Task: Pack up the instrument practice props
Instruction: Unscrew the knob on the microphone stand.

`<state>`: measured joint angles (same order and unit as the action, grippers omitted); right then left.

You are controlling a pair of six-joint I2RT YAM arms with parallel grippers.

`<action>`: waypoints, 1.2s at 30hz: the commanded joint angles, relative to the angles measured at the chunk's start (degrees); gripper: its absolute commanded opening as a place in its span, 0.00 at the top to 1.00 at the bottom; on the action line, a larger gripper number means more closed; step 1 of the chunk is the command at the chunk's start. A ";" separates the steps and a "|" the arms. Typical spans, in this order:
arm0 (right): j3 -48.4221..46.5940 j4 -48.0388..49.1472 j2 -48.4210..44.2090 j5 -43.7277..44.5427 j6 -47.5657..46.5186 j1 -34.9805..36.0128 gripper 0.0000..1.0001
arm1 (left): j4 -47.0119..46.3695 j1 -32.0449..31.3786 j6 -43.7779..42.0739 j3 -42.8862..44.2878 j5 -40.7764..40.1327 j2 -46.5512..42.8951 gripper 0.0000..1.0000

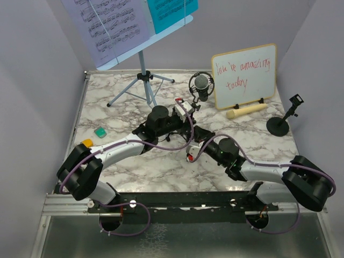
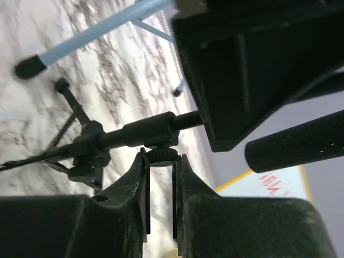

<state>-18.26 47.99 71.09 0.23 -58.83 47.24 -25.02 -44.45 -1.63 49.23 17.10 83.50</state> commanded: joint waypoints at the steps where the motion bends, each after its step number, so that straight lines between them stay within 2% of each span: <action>1: 2.25 5.45 6.15 9.34 -15.97 3.07 0.97 | 1.77 -1.95 0.57 2.09 6.05 0.96 1.00; 3: 2.29 5.05 6.12 7.84 -13.45 3.21 0.92 | 2.17 -1.88 0.13 2.18 6.08 0.86 1.00; 5: 1.74 2.43 4.68 6.01 -6.51 3.18 0.85 | 2.54 -1.84 -0.39 2.21 5.70 0.56 1.00; 9: 1.52 0.10 0.27 2.85 9.05 3.13 0.61 | 3.03 -1.80 -1.32 2.05 5.04 0.04 1.00; 11: 1.81 -0.34 -1.82 2.53 17.51 3.11 0.52 | 3.12 -1.84 -1.59 2.02 4.80 0.06 1.00; 18: 4.51 -2.07 -10.83 0.55 45.51 0.76 0.40 | 3.31 -1.83 -2.36 1.93 3.60 0.11 1.00; 22: 4.59 -6.83 -16.11 3.71 61.20 -1.57 0.29 | 3.48 -1.87 -2.81 1.88 3.06 0.25 1.00; 25: 5.40 -8.88 -19.15 2.62 72.75 -5.56 0.26 | 3.48 -1.83 -2.96 1.84 2.89 0.21 1.00; 29: 8.67 -3.43 -20.72 -3.10 89.96 -12.09 0.27 | 3.48 -1.81 -2.97 1.79 2.45 0.10 1.00; 36: 10.34 8.23 -13.88 -10.57 108.13 -15.97 0.31 | 3.48 -1.86 -2.68 1.83 2.73 -0.01 1.00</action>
<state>-8.12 47.77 53.25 -4.10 33.67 32.58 -23.42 -45.89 -3.81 50.13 18.79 83.59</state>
